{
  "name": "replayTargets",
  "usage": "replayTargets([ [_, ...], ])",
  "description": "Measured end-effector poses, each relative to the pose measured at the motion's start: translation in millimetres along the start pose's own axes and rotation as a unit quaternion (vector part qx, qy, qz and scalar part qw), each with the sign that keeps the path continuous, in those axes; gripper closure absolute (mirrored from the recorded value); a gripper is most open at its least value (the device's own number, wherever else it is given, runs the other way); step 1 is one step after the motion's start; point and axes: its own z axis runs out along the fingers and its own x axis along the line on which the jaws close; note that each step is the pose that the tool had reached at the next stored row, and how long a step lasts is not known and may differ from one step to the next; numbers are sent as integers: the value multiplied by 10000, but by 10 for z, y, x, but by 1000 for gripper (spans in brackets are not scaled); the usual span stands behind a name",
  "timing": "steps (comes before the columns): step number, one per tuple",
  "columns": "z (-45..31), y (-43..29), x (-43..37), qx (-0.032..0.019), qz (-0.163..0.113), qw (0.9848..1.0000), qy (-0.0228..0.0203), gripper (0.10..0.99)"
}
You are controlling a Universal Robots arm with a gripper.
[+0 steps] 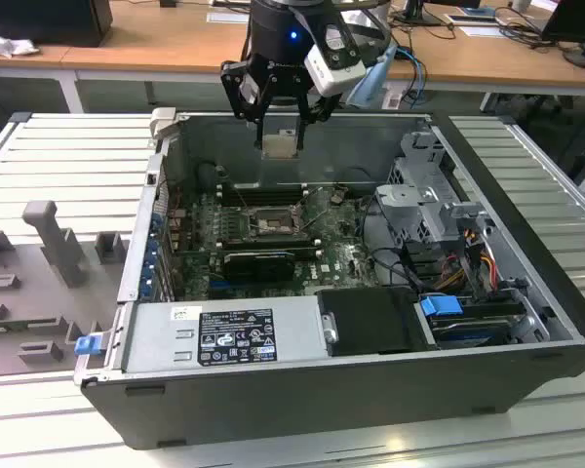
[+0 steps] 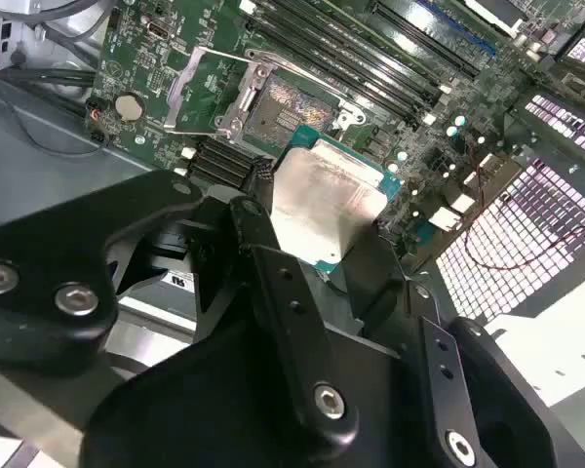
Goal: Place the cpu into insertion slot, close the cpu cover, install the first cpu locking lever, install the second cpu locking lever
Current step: 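Place the cpu into insertion slot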
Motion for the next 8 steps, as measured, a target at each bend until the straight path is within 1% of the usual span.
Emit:
replayTargets([
  [1, 0, 0, 0, -3, 196, 9998, -18, 557],
  [2, 1, 0, 0, -6, 332, 9994, -30, 557],
  [3, 7, -1, 0, -7, 387, 9992, -35, 557],
  [8, 32, -3, 0, -7, 390, 9992, -34, 557],
])
